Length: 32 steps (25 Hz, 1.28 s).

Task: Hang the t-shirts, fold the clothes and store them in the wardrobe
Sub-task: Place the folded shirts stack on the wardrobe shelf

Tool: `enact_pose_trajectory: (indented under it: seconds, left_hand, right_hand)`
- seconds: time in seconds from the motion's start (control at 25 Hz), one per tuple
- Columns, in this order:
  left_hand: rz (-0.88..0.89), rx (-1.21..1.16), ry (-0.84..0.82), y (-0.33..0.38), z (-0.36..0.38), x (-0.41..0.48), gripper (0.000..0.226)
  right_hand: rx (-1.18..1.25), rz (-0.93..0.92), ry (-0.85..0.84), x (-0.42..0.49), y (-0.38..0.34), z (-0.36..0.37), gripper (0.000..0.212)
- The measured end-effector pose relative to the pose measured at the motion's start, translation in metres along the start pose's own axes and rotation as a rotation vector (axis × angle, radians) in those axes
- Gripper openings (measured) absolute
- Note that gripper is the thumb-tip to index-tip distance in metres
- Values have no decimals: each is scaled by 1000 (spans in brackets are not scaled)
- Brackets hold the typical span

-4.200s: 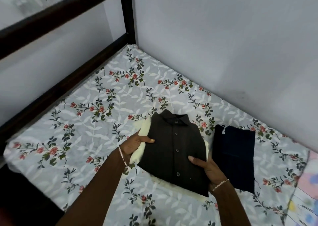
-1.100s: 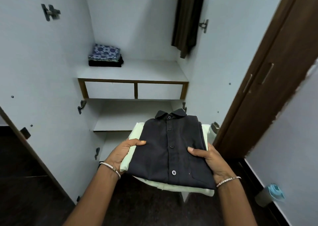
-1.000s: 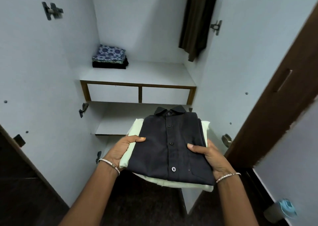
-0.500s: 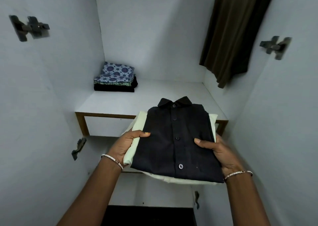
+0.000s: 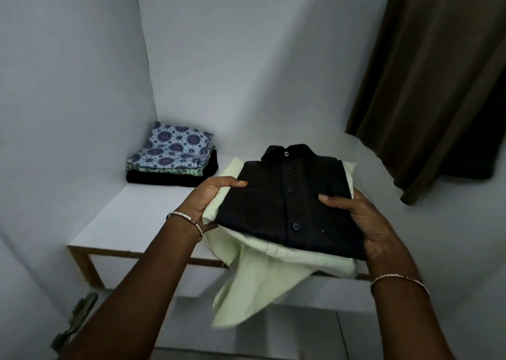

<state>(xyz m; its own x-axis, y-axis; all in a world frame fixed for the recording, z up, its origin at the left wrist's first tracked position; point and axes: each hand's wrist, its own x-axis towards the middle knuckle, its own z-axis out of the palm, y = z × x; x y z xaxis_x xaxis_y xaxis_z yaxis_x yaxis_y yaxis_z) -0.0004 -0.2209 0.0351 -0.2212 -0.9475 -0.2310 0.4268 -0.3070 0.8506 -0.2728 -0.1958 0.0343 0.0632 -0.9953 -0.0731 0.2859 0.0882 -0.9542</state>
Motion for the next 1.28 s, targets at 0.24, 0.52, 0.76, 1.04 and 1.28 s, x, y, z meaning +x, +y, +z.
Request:
enact_pose_trajectory:
  seconds: [0.24,0.52,0.76,1.04,1.28]
  left_hand:
    - [76,118,-17,83,21,125,23]
    - [237,149,-4,155,17,208,21]
    - [274,93,51,159,0,219,13]
    - [205,153,132,113,-48,173,44]
    - [16,5,208,44,-105,121,15]
  right_hand:
    - [20,15,-23,132,-55,4,31]
    - [59,-68,-100,251,-94,20,54]
    - [43,-58,-153,284,-96,37,57]
    - [53,189,-175,238,-34,54,39]
    - [65,311,-159,177,46,61,50]
